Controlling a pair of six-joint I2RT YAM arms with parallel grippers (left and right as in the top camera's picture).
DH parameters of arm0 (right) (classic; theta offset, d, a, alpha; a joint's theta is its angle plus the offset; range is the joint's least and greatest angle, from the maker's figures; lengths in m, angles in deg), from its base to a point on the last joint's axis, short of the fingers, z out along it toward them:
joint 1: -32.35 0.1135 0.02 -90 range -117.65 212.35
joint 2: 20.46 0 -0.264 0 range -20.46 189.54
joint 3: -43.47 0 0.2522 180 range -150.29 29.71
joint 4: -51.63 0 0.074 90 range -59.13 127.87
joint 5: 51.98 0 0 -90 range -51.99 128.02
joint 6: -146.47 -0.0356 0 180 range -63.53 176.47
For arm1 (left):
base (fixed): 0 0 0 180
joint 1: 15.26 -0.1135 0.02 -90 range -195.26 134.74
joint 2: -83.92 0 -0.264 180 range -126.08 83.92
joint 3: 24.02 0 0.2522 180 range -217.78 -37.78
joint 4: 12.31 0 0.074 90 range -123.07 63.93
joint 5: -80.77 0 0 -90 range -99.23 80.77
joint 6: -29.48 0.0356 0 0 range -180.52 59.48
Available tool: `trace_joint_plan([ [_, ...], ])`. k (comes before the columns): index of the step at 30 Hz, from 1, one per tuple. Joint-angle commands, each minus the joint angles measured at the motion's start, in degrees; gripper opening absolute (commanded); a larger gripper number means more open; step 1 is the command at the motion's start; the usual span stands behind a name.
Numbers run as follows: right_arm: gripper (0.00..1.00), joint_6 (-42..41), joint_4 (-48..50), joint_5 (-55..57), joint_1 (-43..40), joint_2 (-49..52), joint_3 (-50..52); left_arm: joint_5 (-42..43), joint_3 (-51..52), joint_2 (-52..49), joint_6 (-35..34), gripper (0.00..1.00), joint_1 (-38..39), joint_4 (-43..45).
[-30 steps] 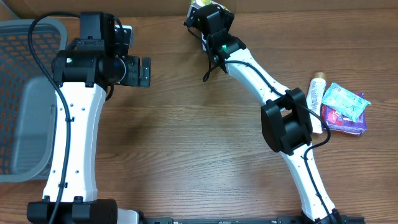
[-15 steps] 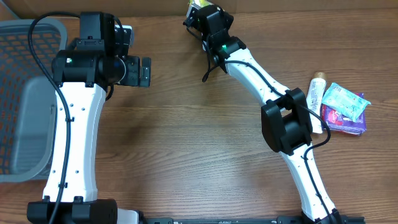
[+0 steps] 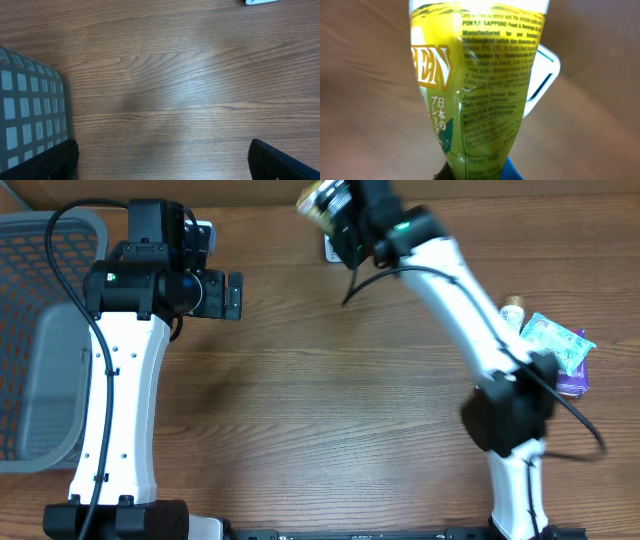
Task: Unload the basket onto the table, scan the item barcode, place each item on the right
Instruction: 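Carry the POKKA carton right and set it by the other items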
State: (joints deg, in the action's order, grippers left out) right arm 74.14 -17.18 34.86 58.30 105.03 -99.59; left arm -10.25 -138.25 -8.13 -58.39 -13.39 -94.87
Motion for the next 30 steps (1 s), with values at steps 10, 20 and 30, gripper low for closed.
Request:
trace_joint_plan([
  [10,0.04,-39.17,-19.87,-3.30,-17.64,-6.08,10.34,0.61,-1.01,0.20,1.31,1.00,0.39,0.04],
  [20,0.04,-39.19,-15.13,4.31,-22.38,-6.08,28.68,0.61,-1.01,0.20,1.31,1.00,0.39,0.04],
  [30,0.25,-41.88,-19.89,8.70,-29.42,-6.08,30.62,0.61,-1.01,0.20,1.31,1.00,0.39,0.04],
])
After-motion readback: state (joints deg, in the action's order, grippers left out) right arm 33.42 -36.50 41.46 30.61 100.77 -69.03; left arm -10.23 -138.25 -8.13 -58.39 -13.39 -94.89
